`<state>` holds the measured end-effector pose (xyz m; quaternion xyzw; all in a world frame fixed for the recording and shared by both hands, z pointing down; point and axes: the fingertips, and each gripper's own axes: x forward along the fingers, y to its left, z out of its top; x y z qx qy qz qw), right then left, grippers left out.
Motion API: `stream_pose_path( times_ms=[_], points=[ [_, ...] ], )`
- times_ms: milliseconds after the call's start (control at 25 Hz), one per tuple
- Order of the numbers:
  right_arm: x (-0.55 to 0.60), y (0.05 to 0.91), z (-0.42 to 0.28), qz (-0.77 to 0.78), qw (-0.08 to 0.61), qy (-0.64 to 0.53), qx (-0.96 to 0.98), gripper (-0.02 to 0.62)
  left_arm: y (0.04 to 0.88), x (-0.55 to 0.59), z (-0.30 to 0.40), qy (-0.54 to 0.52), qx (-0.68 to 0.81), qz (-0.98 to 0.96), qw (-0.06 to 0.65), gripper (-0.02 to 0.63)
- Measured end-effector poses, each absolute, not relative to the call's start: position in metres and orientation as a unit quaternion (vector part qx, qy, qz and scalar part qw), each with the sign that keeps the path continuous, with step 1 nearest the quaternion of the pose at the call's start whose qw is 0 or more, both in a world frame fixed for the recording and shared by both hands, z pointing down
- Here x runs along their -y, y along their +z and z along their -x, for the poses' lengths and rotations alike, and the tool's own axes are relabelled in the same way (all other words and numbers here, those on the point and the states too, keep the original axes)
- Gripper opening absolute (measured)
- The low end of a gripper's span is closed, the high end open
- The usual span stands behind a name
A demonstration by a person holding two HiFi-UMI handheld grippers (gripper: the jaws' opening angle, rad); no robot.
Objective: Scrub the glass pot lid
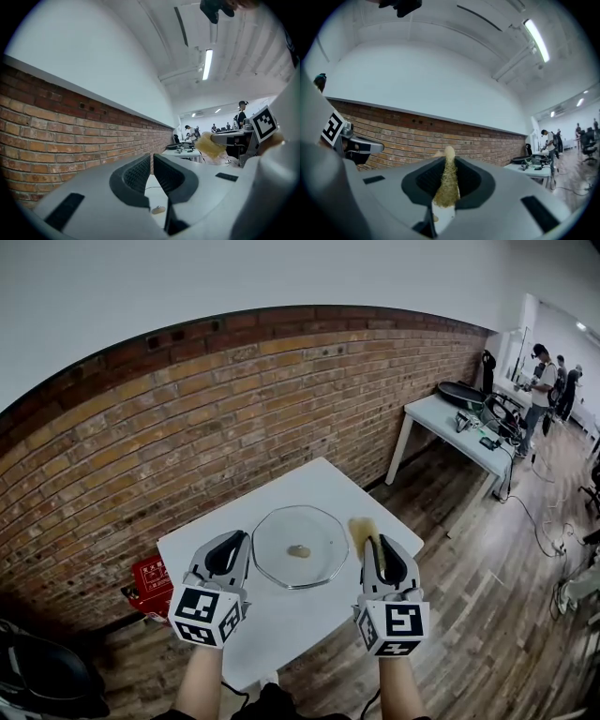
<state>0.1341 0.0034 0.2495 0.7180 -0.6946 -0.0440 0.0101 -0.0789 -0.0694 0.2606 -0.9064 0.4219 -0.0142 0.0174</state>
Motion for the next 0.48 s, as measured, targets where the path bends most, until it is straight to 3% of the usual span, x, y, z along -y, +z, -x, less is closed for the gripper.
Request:
stream_pose_path(
  times_ms=[480],
  points=[
    [0.082,0.253,-0.116,-0.740,0.025,-0.041,0.671,0.058,0.271,0.162,0.103,0.000,-0.400,0.917,-0.012,0.028]
  ],
)
